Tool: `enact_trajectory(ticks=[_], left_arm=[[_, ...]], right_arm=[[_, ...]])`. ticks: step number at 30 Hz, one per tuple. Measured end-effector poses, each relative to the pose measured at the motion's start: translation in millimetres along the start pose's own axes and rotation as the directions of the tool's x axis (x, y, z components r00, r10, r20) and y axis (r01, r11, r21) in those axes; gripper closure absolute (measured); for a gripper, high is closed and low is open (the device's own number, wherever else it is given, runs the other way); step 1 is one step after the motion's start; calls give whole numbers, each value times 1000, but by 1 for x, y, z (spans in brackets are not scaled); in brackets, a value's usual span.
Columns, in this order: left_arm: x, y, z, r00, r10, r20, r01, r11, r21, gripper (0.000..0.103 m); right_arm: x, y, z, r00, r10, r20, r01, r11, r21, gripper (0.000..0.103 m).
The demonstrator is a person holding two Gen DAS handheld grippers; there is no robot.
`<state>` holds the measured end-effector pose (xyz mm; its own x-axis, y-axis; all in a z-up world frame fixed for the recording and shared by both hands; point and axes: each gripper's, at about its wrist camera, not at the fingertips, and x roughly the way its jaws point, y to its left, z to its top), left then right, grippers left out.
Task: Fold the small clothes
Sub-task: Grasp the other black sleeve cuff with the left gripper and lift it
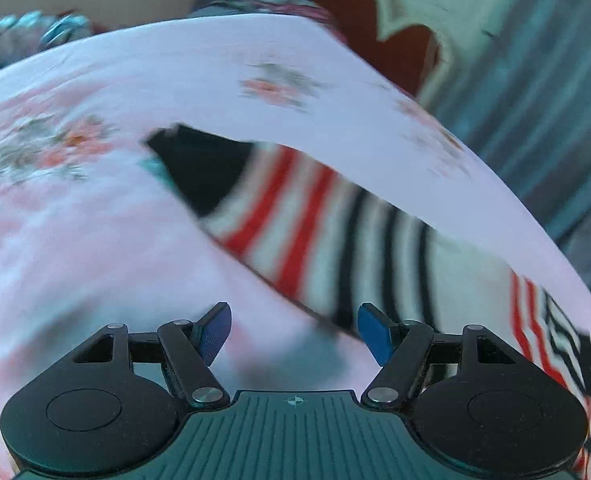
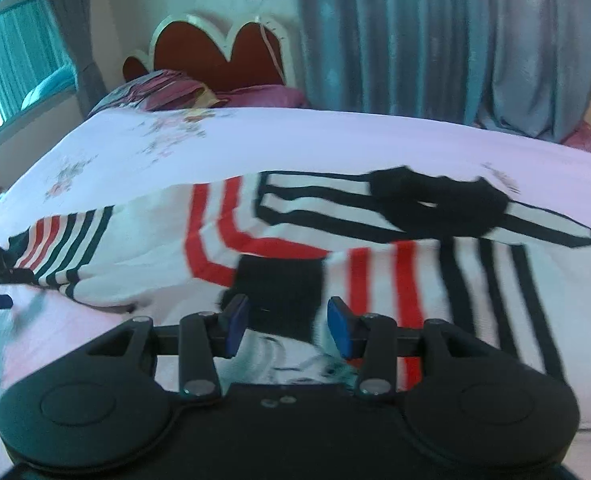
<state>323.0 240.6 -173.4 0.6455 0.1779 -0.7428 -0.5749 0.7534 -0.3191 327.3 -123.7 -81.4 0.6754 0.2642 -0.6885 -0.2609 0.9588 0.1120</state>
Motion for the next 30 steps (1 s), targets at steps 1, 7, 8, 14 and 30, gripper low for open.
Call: enact_trajectory(ticks=[1, 7, 8, 14, 30], left_arm=[[5, 10, 5, 1000, 2, 6, -2, 1000, -26, 34], [30, 33, 28, 997, -34, 67, 39, 996, -80, 38], [33, 35, 30, 996, -33, 79, 40, 996, -84, 44], [45, 47, 38, 994, -33, 108, 45, 993, -109, 91], [-33, -168, 5, 861, -504, 67, 444, 811, 381, 98]], right_arm=[[4, 7, 1, 1000, 1, -3, -1, 1000, -5, 61], [25, 28, 8, 1000, -21, -20, 21, 1000, -17, 60], [29, 29, 8, 999, -30, -21, 30, 999, -18, 60], [49, 26, 14, 995, -97, -29, 97, 995, 0, 60], [8, -21, 15, 996, -80, 26, 75, 985, 153, 59]])
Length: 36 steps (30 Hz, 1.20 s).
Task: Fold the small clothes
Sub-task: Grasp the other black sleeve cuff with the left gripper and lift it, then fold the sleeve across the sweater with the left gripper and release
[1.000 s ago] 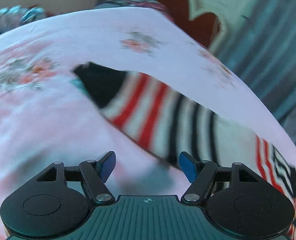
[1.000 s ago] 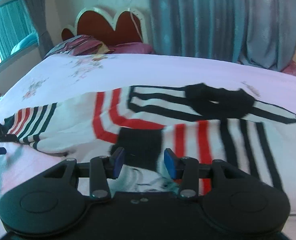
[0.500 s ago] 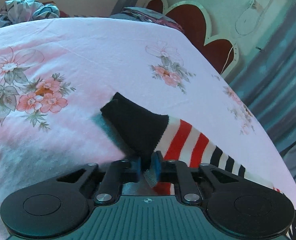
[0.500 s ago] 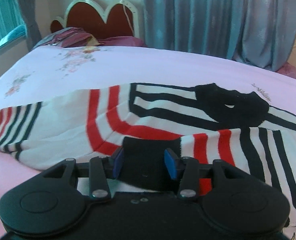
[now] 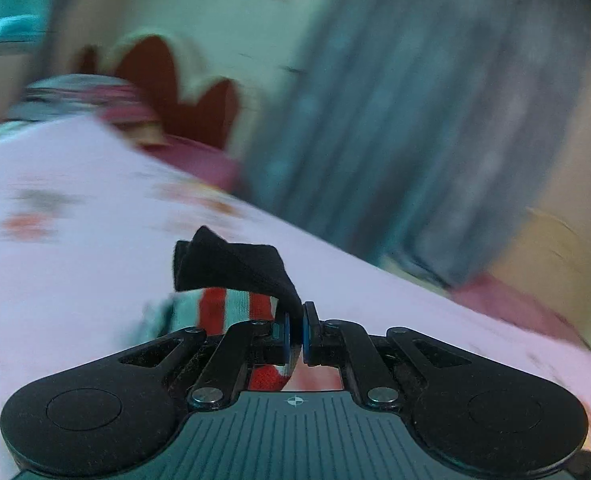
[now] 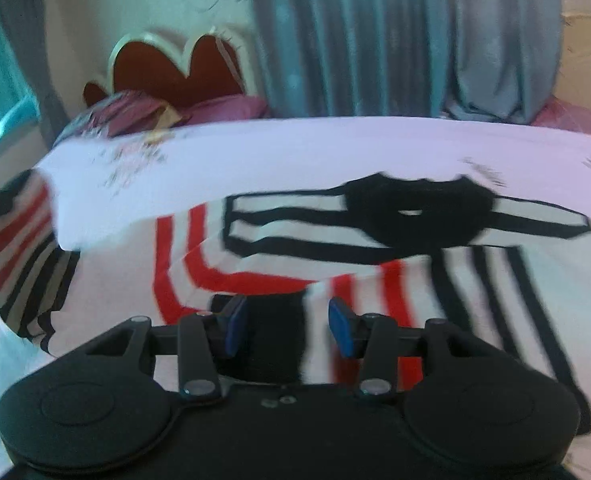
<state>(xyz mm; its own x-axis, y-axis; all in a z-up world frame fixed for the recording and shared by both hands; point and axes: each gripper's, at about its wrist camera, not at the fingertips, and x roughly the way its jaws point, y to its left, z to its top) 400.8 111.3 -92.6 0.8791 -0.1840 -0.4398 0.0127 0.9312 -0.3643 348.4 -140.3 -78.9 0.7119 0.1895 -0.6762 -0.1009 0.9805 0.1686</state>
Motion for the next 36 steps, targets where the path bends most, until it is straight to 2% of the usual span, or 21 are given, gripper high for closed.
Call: enact_trajectory(ticks=[3, 7, 12, 14, 15, 16, 17, 18, 21, 23, 25, 28, 29, 31, 34, 36], left_arm=[[24, -62, -19, 992, -108, -69, 113, 990, 78, 98], [54, -134, -65, 955, -200, -219, 241, 954, 179, 98], [75, -179, -115, 921, -129, -368, 260, 906, 333, 96], [65, -182, -122, 925, -109, -364, 251, 895, 368, 81], [55, -179, -122, 928, -113, -356, 252, 893, 373, 58], [46, -176, -119, 939, -102, -329, 232, 893, 386, 34], [36, -174, -115, 954, -85, -288, 201, 894, 400, 28], [25, -168, -111, 968, -70, -242, 167, 897, 410, 26], [10, -137, -99, 980, -5, -197, 85, 911, 404, 26], [-3, -113, -91, 985, 55, -163, 15, 918, 397, 26], [-14, -91, -89, 985, 124, -124, -64, 914, 401, 26], [-20, -54, -93, 970, 216, -116, -158, 913, 377, 26], [-19, -43, -94, 963, 241, -125, -181, 914, 363, 26], [-15, -28, -98, 953, 274, -131, -214, 911, 352, 26], [-5, -25, -105, 950, 276, -142, -210, 908, 364, 26], [0, -29, -107, 954, 267, -137, -198, 904, 379, 26]], right_arm=[[-23, -26, 0, 999, -35, 32, 34, 999, 35, 58], [-49, -63, -9, 994, -95, 50, 91, 993, 74, 54], [-64, -98, -24, 991, -129, 26, 124, 982, 143, 47], [-64, -103, -28, 993, -115, 21, 111, 982, 155, 46], [-64, -104, -29, 994, -109, 21, 104, 982, 155, 45], [-63, -102, -29, 995, -98, 23, 93, 984, 152, 43], [-61, -100, -29, 996, -85, 25, 80, 986, 148, 42], [-58, -95, -28, 997, -66, 25, 62, 988, 142, 41], [-51, -85, -25, 1000, 0, 13, -2, 990, 138, 35], [-38, -79, -22, 1000, 9, -14, -7, 990, 139, 35], [-29, -75, -20, 999, -30, -27, 34, 990, 139, 35], [-24, -76, -21, 997, -76, -28, 79, 986, 149, 35], [-20, -78, -23, 997, -61, -42, 67, 985, 160, 38], [-11, -77, -24, 998, 0, -69, 12, 984, 179, 71], [-7, -67, -25, 997, 12, -75, 0, 988, 155, 90], [-11, -62, -23, 998, 24, -61, -16, 991, 134, 92]])
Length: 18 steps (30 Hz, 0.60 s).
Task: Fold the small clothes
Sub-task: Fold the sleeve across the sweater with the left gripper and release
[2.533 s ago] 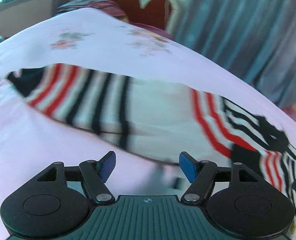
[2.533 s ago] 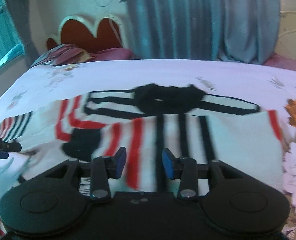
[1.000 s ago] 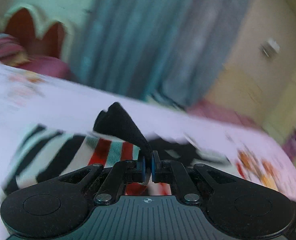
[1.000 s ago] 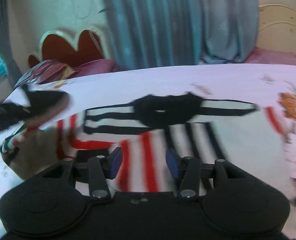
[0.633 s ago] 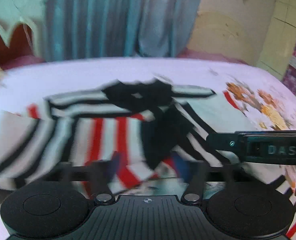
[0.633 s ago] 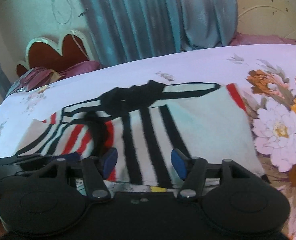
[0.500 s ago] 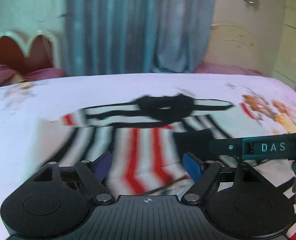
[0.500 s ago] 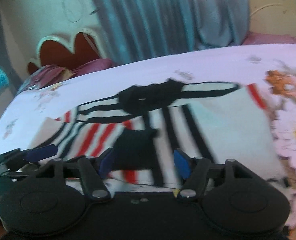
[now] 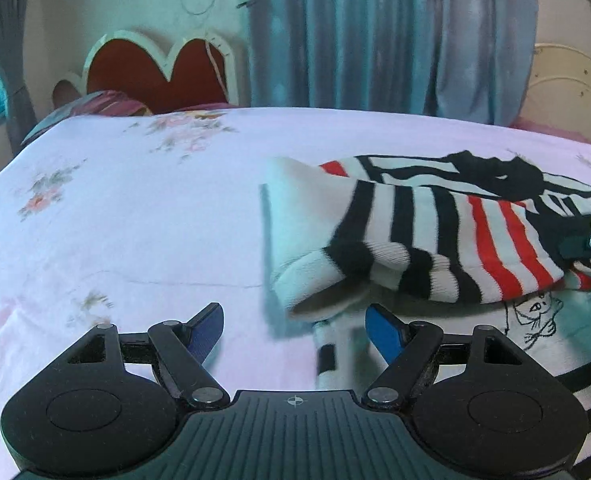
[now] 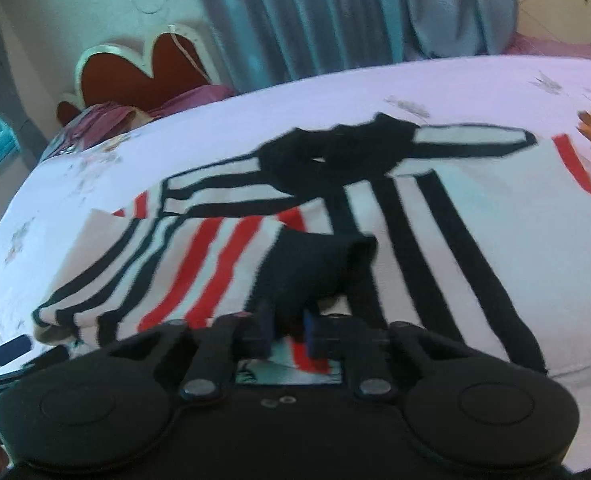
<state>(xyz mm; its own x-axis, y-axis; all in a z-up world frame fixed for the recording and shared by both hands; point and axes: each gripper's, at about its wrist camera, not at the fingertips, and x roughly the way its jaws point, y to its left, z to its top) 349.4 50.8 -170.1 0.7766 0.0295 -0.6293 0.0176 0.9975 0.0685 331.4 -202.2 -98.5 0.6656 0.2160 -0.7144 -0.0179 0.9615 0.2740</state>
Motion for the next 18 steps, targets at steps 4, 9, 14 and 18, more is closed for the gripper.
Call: enact_trajectory(ticks=[4, 9, 14, 18], left_arm=[[12, -16, 7, 1000, -2, 19, 1, 1000, 24, 26], [15, -23, 14, 998, 17, 66, -19, 1000, 22, 34], [20, -27, 16, 998, -28, 60, 26, 999, 37, 82], [23, -20, 5, 999, -44, 26, 43, 998, 38, 83]], right_arm=[[-28, 6, 12, 991, -46, 128, 53, 997, -57, 93], [-57, -20, 27, 964, -143, 226, 159, 986, -54, 93], [-45, -57, 10, 970, -207, 127, 212, 977, -26, 93], [-25, -67, -9, 981, -195, 22, 195, 981, 6, 90]])
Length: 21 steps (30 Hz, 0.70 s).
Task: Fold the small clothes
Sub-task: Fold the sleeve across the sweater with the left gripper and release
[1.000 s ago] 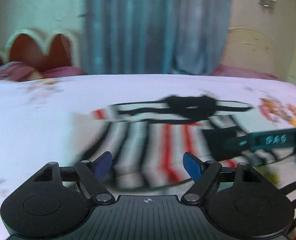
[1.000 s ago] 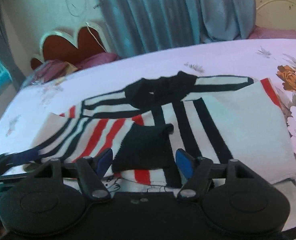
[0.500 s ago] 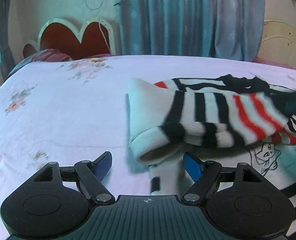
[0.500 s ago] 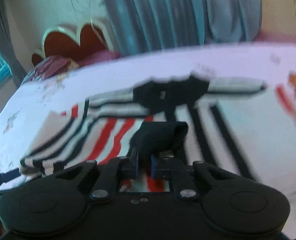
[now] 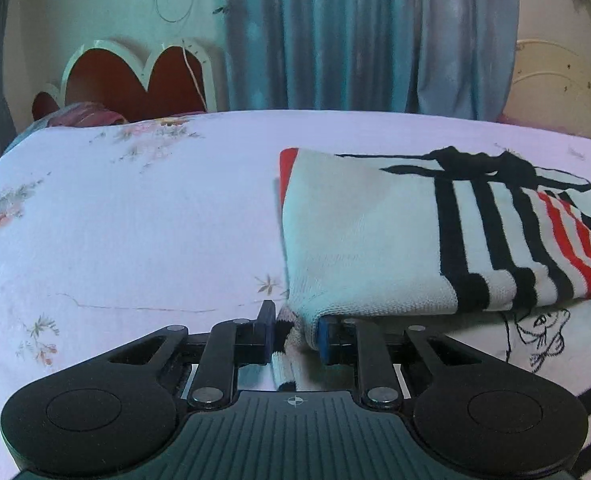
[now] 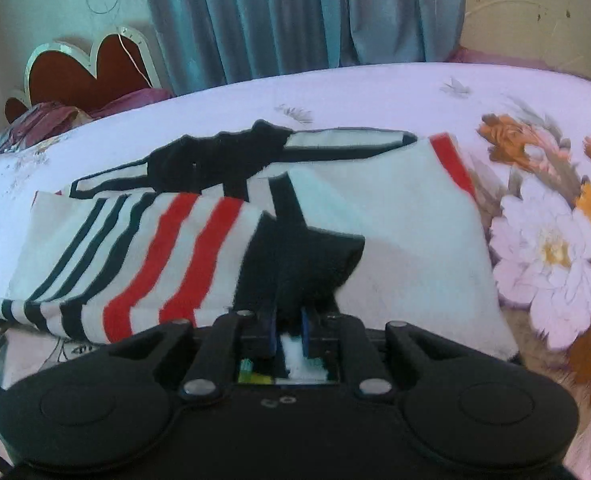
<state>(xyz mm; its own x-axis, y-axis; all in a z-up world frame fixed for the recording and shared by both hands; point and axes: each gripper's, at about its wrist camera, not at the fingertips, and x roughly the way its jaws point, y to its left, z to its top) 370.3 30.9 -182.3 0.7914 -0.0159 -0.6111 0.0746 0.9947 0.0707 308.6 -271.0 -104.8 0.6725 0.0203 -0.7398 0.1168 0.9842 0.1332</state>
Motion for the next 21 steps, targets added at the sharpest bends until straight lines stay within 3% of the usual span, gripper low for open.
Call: enact_trajectory(ticks=[5, 6, 9, 10, 12, 13, 18, 21], left_arm=[[-8, 2, 8, 999, -29, -20, 29, 999, 25, 81], [-9, 2, 10, 999, -31, -26, 32, 999, 22, 74], [-20, 8, 15, 998, -49, -38, 49, 999, -6, 32], [-26, 11, 15, 998, -47, -28, 47, 999, -15, 28], [-36, 17, 16, 998, -55, -15, 55, 998, -34, 27], [-37, 20, 18, 998, -58, -13, 58, 997, -50, 27], [-20, 31, 40, 996, -90, -29, 82, 977, -196, 27], [2, 24, 56, 996, -89, -30, 81, 977, -199, 27]], right_arm=[[-12, -2, 0, 1000, 16, -5, -16, 1000, -24, 89], [-13, -1, -2, 1000, 11, -7, -12, 999, -36, 89], [-21, -9, 0, 1000, 25, 12, -25, 1000, 2, 79], [-26, -13, 2, 999, 33, 32, -34, 999, 27, 74], [-33, -22, 7, 997, 45, 63, -50, 996, 71, 60], [-33, -26, 10, 996, 44, 72, -50, 995, 88, 58], [-12, -42, 20, 998, 57, 41, -64, 980, 189, 58], [5, -39, 23, 996, 87, 3, -85, 976, 200, 60]])
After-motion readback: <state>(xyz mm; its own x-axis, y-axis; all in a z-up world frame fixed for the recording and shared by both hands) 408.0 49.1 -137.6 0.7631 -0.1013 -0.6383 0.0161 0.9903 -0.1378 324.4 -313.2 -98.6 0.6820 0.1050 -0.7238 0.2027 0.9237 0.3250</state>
